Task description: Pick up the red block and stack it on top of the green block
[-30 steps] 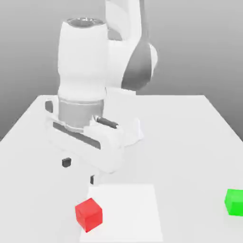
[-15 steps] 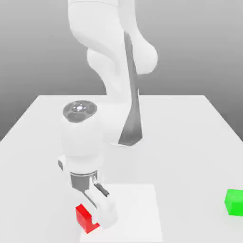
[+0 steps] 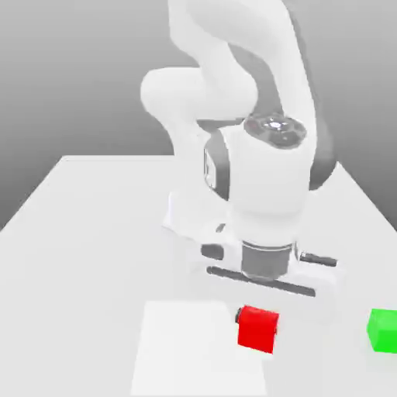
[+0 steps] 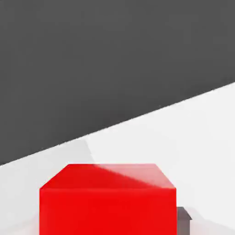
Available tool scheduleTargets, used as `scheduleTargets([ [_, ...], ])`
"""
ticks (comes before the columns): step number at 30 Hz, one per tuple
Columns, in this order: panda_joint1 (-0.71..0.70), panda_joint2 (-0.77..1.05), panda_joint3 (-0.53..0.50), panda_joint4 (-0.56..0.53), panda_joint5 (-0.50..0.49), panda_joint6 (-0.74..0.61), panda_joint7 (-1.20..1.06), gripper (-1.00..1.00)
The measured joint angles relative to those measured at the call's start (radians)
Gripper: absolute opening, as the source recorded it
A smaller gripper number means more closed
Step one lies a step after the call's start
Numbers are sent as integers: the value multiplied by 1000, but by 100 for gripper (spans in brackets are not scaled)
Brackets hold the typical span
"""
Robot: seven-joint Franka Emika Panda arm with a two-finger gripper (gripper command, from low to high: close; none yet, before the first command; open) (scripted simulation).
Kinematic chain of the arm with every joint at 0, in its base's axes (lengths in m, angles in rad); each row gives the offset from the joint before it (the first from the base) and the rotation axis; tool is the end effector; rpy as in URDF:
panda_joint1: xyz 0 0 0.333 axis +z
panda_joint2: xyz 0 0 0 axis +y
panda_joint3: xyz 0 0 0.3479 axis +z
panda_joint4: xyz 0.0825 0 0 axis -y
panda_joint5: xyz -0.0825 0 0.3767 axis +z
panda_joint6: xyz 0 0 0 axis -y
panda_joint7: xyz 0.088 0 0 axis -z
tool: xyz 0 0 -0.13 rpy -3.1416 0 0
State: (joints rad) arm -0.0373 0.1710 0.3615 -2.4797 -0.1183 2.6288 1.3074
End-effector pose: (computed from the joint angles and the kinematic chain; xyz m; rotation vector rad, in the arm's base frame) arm 0.4506 0.1564 0.2420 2.8359 -1.3426 -0.0116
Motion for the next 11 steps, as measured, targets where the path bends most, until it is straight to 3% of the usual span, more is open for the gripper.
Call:
scheduleTargets([
  [4, 107, 26, 108, 42, -52, -22, -80, -100],
  [7, 227, 153, 89, 96, -184, 31, -55, -100],
  [8, 248, 183, 74, 103, -214, 51, -40, 100],
  [11, 248, 183, 74, 103, -214, 51, -40, 100],
])
